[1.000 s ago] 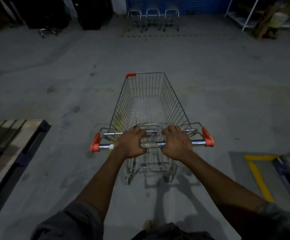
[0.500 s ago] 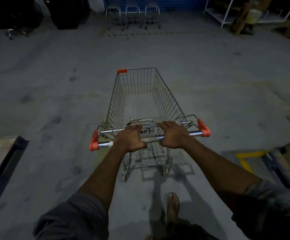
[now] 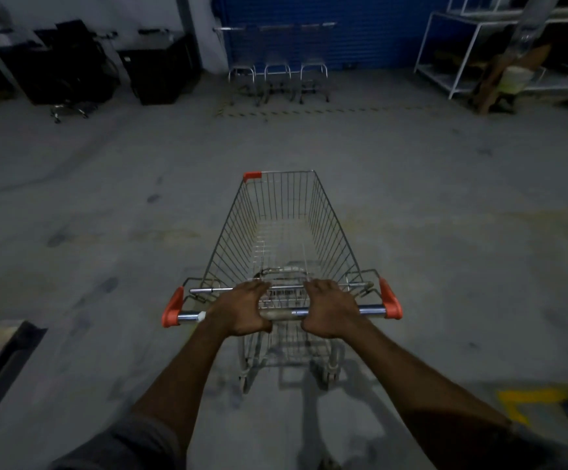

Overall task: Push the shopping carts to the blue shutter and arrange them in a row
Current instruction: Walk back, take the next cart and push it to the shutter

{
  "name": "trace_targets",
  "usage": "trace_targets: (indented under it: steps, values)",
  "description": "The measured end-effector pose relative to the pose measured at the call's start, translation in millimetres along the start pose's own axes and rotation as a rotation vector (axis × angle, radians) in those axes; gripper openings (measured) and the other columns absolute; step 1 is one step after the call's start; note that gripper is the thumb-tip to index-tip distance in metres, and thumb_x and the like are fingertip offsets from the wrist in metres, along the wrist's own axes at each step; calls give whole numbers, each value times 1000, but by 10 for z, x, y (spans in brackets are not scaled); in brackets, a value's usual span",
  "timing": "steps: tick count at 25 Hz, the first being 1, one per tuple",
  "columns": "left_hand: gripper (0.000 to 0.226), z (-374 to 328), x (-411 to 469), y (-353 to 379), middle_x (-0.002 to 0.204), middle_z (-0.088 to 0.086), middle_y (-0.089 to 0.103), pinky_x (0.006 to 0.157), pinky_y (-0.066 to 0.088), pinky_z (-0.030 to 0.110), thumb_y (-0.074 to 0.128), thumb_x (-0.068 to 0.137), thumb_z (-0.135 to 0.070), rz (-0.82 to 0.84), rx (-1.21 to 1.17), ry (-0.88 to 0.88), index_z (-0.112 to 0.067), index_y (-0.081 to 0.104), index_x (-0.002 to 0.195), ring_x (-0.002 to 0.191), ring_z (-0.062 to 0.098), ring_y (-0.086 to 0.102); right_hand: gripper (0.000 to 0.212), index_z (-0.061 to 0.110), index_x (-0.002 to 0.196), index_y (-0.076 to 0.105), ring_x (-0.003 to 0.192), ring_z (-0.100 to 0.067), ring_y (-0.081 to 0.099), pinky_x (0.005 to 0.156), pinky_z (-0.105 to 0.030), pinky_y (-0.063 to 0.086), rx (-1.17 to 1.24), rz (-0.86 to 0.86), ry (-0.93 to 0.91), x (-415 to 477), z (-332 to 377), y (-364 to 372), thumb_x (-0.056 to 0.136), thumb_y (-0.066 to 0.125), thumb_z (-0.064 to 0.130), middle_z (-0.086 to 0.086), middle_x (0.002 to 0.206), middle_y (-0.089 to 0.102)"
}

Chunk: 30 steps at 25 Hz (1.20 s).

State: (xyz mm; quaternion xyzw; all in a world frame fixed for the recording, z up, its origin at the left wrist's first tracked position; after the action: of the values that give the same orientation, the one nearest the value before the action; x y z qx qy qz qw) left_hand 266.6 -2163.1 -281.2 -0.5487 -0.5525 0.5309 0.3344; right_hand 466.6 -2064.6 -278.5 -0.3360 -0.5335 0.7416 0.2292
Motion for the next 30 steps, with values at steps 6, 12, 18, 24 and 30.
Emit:
trace_targets:
  steps: [6, 12, 18, 24, 30]
  values:
    - [109, -71, 983, -224, 164, 0, 32, 118, 33, 36, 71, 66, -67, 18, 26, 1, -30, 27, 158, 147, 21, 34, 102, 16, 161, 12, 152, -36, 12, 119, -51, 27, 9, 107, -21, 851, -516, -359, 79, 64, 50, -11, 165, 19]
    - [105, -212, 2115, -445, 161, 0, 37, 116, 34, 34, 74, 68, -64, -3, 21, 41, -28, 31, 157, 145, 21, 37, 111, 23, 161, 10, 153, -32, 10, 117, -54, 31, 15, 155, 11, 1743, -1192, -746, 71, 72, 48, -6, 166, 17]
    - [111, -336, 3416, -657, 160, -1, 38, 116, 36, 36, 78, 59, -65, 15, -58, 43, -28, 36, 155, 145, 21, 37, 110, 28, 160, 17, 150, -30, 19, 115, -53, 32, 69, 106, 57, 2624, -1885, -1198, 68, 76, 43, -5, 165, 23]
    - [115, -516, 4551, -849, 165, 0, 29, 119, 32, 42, 76, 60, -65, 78, -69, 63, -29, 27, 158, 150, 24, 26, 106, 27, 158, 23, 147, -29, 28, 114, -49, 35, 55, 64, 89, 3373, -2497, -1573, 66, 70, 49, -7, 162, 31]
    - [108, -836, 5623, -1023, 163, 2, 32, 116, 35, 40, 76, 65, -61, 55, -32, 113, -28, 29, 157, 147, 26, 32, 103, 27, 158, 23, 145, -30, 30, 113, -50, 36, 62, 29, 106, 4078, -3267, -1923, 68, 66, 51, -6, 161, 34]
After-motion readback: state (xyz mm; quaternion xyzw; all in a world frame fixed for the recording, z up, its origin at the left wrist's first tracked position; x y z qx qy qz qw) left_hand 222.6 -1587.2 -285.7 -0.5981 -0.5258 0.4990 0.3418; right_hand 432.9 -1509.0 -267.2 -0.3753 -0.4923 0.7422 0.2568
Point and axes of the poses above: each hand's wrist, its own x-axis towards the middle knuckle, its own y-axis out of the palm, z = x × y, the point moved 1 cm from there along x, towards the middle knuckle
